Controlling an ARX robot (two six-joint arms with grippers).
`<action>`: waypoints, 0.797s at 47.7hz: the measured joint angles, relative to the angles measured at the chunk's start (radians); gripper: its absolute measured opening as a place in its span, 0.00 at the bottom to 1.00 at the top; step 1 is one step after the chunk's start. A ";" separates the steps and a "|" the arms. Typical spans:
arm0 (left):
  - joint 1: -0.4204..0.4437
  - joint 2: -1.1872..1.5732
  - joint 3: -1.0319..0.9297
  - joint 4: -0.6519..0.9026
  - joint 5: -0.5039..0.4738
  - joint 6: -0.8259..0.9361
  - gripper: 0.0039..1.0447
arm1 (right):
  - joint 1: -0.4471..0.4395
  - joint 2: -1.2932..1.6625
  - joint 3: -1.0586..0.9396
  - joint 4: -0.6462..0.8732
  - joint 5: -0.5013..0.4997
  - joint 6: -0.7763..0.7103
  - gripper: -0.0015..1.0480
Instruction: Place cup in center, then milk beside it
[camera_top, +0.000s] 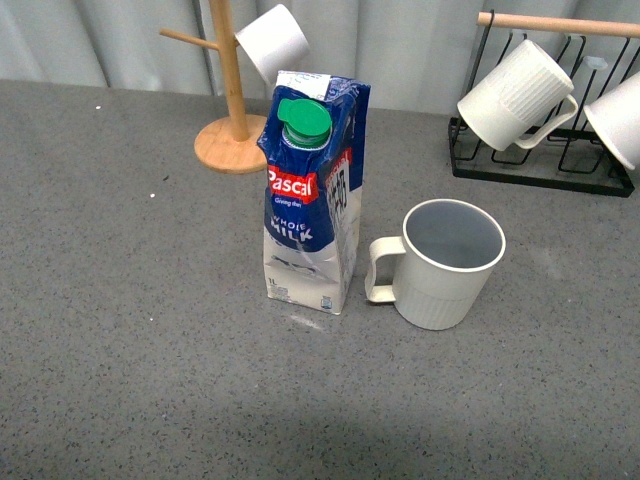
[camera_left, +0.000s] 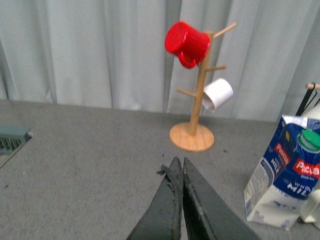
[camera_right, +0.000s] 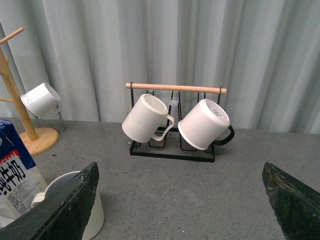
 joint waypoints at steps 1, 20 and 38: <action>0.000 -0.007 0.000 -0.002 0.000 0.000 0.04 | 0.000 0.000 0.000 0.000 -0.001 0.000 0.91; 0.000 -0.013 0.000 -0.006 0.000 0.000 0.68 | 0.000 0.000 0.000 0.000 -0.001 0.000 0.91; 0.000 -0.014 0.000 -0.006 0.000 0.002 0.94 | 0.000 0.000 0.000 0.000 -0.001 0.000 0.91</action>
